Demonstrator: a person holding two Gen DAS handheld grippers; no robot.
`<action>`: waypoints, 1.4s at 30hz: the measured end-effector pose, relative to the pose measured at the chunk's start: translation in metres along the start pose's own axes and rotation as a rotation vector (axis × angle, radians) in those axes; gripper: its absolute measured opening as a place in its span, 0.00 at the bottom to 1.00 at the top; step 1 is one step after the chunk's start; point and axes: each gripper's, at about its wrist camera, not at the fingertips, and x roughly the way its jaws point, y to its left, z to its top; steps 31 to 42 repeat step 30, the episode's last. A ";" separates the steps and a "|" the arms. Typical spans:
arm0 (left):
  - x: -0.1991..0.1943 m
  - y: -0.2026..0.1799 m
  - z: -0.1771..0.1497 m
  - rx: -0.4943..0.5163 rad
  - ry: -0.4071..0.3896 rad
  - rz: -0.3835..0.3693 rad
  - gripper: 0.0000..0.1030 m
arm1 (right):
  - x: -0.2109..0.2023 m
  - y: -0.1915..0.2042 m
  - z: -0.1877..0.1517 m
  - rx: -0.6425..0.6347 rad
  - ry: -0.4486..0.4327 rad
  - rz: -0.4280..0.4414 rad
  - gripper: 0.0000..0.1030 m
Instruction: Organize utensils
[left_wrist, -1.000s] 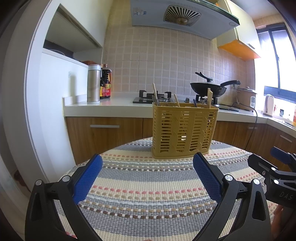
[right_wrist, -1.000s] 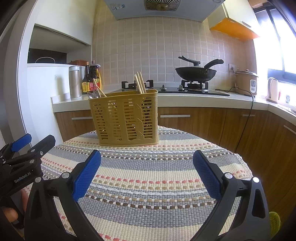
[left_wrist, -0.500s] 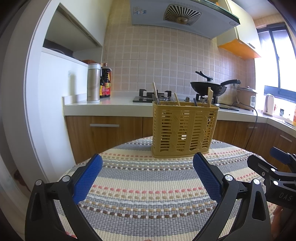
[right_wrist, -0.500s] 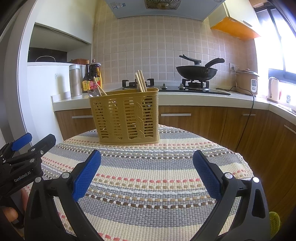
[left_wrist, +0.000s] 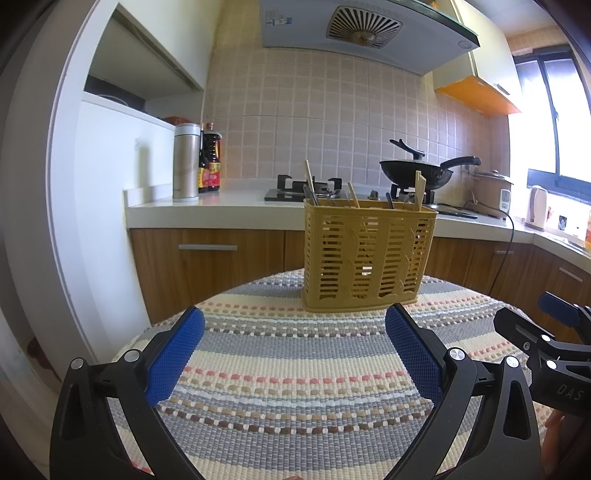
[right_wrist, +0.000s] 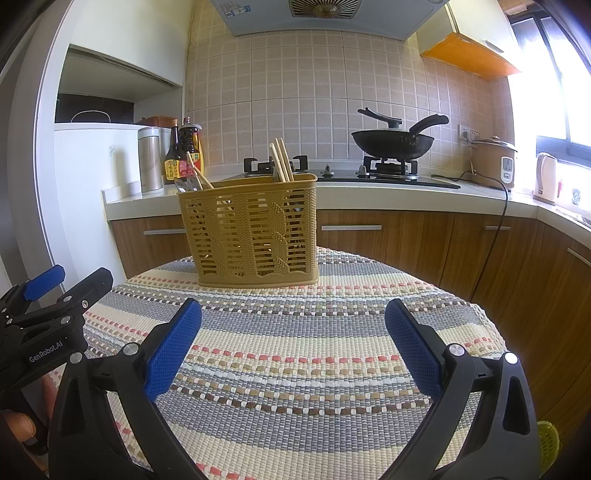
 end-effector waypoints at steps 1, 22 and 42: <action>0.000 0.000 0.000 0.000 0.000 0.000 0.92 | 0.000 0.000 0.000 0.000 -0.001 -0.001 0.92; -0.006 0.002 0.004 0.009 -0.048 -0.071 0.93 | 0.001 -0.001 -0.001 -0.001 0.005 -0.003 0.92; 0.001 -0.001 0.004 0.021 -0.003 -0.084 0.93 | 0.002 -0.005 -0.001 0.009 0.013 -0.008 0.92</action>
